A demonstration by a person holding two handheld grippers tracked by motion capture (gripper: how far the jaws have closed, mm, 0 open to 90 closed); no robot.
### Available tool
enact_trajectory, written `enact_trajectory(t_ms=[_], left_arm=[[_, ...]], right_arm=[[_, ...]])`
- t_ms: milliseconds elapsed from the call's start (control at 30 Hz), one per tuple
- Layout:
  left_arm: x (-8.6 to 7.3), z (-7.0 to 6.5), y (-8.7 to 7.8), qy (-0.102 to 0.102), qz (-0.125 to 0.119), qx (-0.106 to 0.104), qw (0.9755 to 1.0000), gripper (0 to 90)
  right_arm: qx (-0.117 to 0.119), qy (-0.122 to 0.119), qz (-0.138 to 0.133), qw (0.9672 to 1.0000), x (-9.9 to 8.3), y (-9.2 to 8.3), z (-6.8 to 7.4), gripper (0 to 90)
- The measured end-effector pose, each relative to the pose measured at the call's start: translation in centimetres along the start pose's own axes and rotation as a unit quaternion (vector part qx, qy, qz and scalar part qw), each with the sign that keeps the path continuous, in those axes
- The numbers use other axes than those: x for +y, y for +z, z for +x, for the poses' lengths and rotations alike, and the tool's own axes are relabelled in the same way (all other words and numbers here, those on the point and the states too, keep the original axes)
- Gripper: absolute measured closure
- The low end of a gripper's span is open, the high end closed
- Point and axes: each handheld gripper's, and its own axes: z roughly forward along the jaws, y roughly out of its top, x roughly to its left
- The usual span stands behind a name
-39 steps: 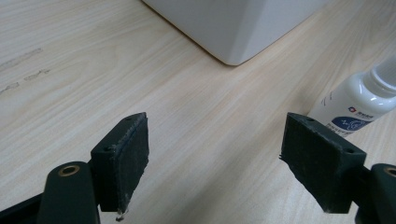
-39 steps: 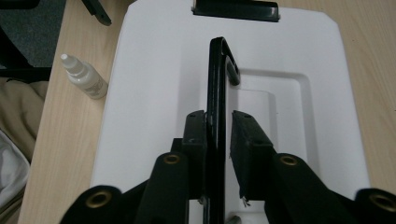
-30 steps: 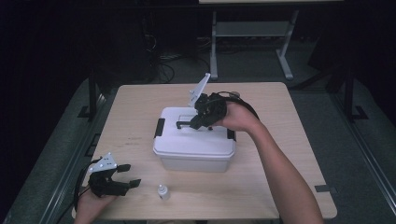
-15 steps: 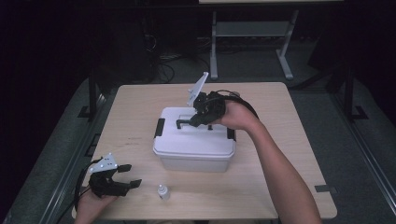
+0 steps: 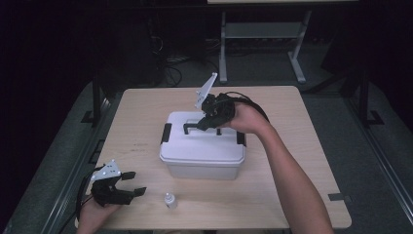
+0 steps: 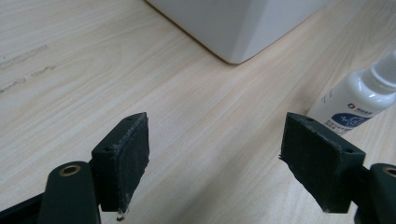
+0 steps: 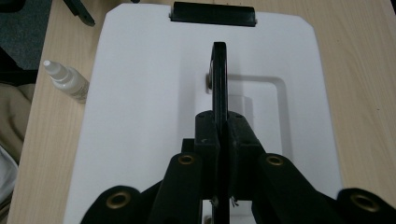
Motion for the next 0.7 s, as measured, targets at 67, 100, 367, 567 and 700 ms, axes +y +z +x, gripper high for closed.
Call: enact_trajectory(t_ms=[67, 100, 367, 567, 700], left_arm=[[0.0, 0.0, 0.0, -0.001, -0.001, 0.0, 1.0, 23.3], [0.0, 0.0, 0.0, -0.001, -0.001, 0.0, 1.0, 23.3], [0.1, 0.0, 0.1, -0.004, -0.006, -0.009, 0.9999, 22.6], [0.0, 0.0, 0.2, -0.006, 0.0, -0.007, 1.0, 22.5], [0.0, 0.0, 0.2, -0.005, -0.001, -0.007, 1.0, 22.5]], right_arm=[[-0.002, 0.0, 0.001, 1.0, 0.1, -0.1, 0.1, 83.9], [-0.002, 0.0, 0.001, 1.0, 0.1, -0.1, 0.1, 83.9], [-0.005, -0.002, -0.013, 0.9999, 0.2, -0.8, 0.3, 83.9], [-0.006, 0.001, -0.023, 0.9997, 0.1, -1.3, 0.3, 83.9], [-0.009, -0.001, -0.028, 0.9996, 0.1, -1.7, 0.5, 83.9]])
